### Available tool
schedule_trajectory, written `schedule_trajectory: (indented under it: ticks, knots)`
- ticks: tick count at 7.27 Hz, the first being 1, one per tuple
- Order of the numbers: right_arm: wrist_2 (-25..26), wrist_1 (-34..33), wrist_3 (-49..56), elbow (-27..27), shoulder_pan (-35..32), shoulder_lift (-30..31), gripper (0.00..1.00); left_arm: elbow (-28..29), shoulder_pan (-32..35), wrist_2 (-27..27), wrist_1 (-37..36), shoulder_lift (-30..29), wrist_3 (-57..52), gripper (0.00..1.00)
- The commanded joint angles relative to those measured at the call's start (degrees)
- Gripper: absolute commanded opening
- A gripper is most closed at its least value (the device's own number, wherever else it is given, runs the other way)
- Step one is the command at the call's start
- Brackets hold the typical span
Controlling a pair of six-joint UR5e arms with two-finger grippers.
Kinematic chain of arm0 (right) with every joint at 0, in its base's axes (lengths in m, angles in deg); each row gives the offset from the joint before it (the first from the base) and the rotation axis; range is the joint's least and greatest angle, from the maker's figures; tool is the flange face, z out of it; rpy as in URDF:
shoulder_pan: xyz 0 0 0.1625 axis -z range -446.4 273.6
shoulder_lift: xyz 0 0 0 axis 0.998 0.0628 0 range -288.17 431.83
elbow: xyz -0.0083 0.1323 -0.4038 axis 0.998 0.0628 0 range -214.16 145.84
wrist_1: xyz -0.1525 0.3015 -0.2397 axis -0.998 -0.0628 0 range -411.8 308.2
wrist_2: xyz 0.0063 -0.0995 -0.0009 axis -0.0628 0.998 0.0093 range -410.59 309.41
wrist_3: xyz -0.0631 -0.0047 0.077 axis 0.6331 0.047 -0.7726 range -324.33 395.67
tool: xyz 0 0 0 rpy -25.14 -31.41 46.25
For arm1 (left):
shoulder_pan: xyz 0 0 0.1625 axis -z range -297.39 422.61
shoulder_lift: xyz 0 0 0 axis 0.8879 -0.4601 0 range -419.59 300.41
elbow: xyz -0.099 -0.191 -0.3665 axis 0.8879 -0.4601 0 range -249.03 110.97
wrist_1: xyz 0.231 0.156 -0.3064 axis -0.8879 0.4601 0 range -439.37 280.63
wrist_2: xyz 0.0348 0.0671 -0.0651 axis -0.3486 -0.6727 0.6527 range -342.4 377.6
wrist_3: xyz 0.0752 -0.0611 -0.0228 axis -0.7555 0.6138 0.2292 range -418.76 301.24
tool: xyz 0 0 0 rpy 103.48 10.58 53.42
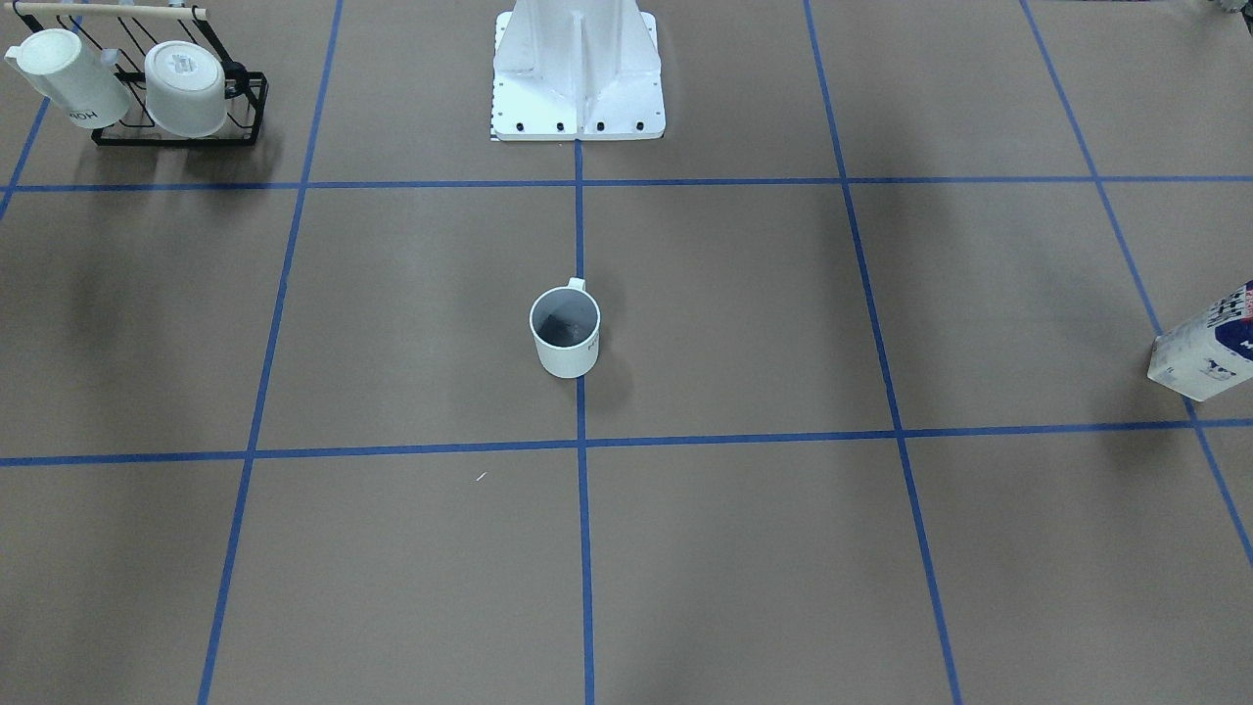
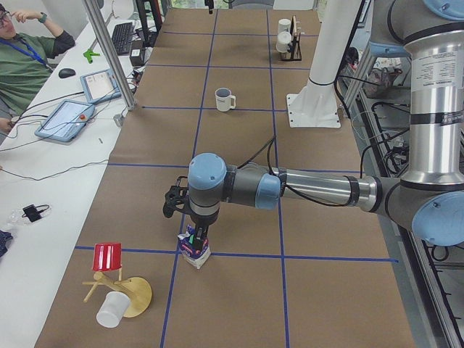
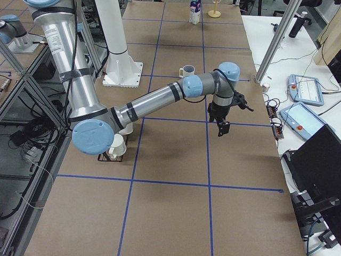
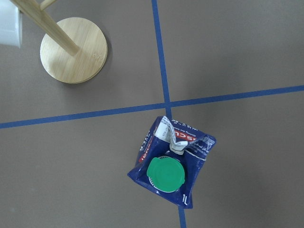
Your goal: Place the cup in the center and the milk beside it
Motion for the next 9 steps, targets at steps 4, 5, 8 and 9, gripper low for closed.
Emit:
schedule_trajectory:
  ticks: [4,5,8,9]
  knots:
    - [-2.40,2.03,3.43,0.53,-10.46,15.38,1.00,-0.04,-0.09,0.00,0.04,-3.50,0.27,0.99]
    - [-2.49,2.12,2.46,0.53,-10.46,15.29,1.00,0.04,-0.09,0.00,0.04,-3.94,0.09,0.99]
    - [-2.57,2.12,2.45,0.36,-10.46,15.20,1.00,1.87,-0.35,-0.09,6.77,-5.18,0.44,0.99]
    - [-2.66,2.12,2.45,0.36,-10.46,15.20,1.00,3.71,-0.70,-0.09,9.25,-5.79,-0.95,1.00]
